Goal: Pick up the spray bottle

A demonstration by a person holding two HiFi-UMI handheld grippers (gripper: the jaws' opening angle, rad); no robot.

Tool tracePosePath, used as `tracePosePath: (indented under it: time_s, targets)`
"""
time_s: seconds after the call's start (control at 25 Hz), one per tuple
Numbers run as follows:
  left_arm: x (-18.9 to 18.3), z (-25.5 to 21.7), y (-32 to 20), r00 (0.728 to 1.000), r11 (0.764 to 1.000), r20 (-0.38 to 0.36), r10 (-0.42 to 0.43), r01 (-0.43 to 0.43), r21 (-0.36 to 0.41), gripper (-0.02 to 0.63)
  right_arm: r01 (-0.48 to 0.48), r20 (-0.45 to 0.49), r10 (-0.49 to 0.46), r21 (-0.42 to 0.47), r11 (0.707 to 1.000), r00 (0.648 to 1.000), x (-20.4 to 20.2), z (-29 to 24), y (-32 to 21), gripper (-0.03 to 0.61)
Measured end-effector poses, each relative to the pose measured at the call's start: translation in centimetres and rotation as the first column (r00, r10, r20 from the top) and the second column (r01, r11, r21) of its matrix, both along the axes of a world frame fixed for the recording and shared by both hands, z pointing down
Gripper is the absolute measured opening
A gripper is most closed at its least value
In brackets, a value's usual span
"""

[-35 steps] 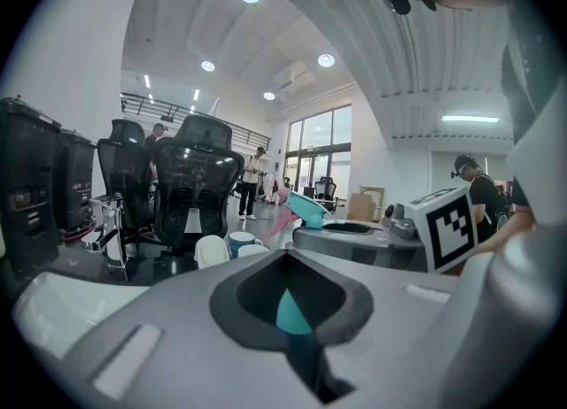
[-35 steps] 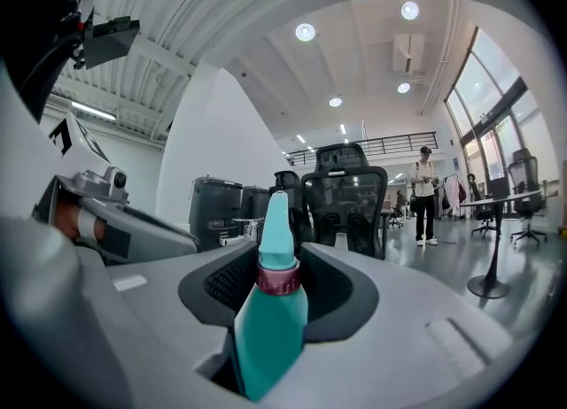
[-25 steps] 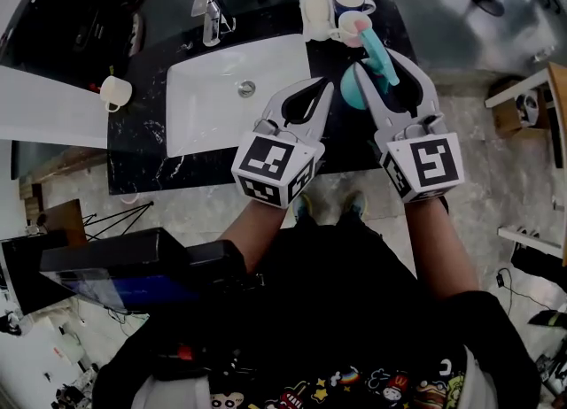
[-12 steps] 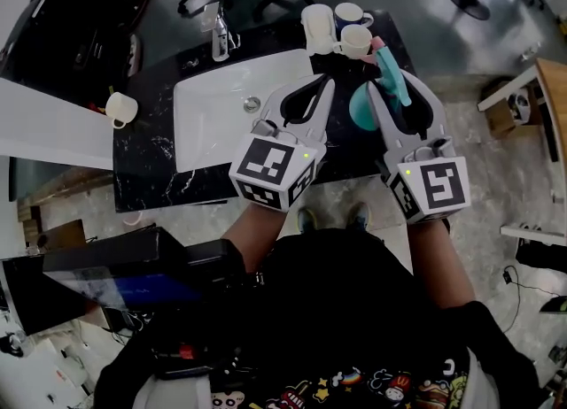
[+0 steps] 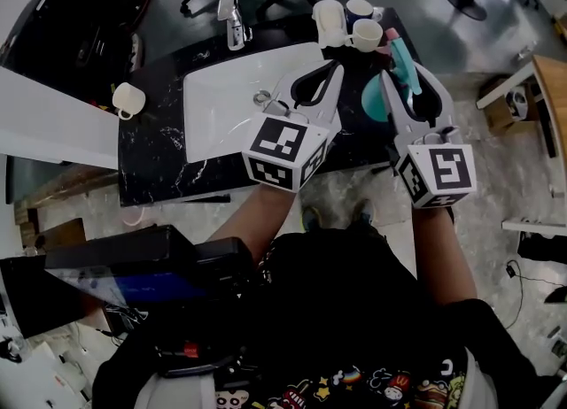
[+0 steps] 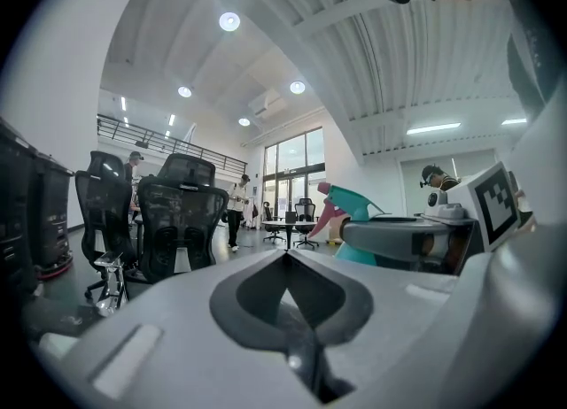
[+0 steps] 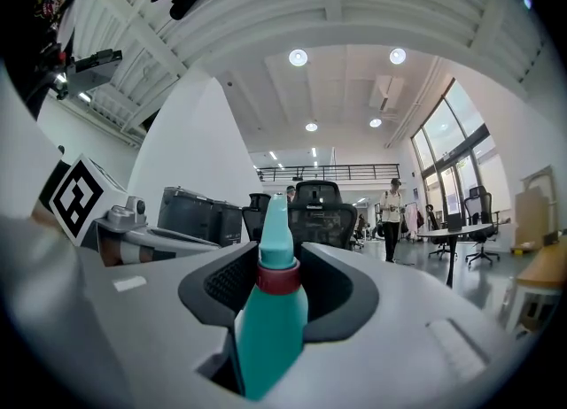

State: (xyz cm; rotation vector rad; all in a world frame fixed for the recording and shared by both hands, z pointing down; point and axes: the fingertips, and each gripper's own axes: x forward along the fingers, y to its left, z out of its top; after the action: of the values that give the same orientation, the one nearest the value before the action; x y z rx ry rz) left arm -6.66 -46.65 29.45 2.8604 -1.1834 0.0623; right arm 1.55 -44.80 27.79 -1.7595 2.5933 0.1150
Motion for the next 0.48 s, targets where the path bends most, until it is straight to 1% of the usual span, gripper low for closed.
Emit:
tracePosePath:
  time_s: [0.16,0.48]
  targets:
    - [-0.3,-0.2,1.0,1.0,1.0,0.001,0.013,-0.013,0.002,0.0,-0.013,0.002,0.013,-0.002,1.0,1.0,-0.5,0.0,1.1,0.172]
    - [0.2,-1.3,2.0,0.999,0.999,0.003,0.041,-0.041,0.018,0.0,-0.043,0.005,0.043,-0.014,0.999,0.999,-0.1,-0.2,2.1,0.172]
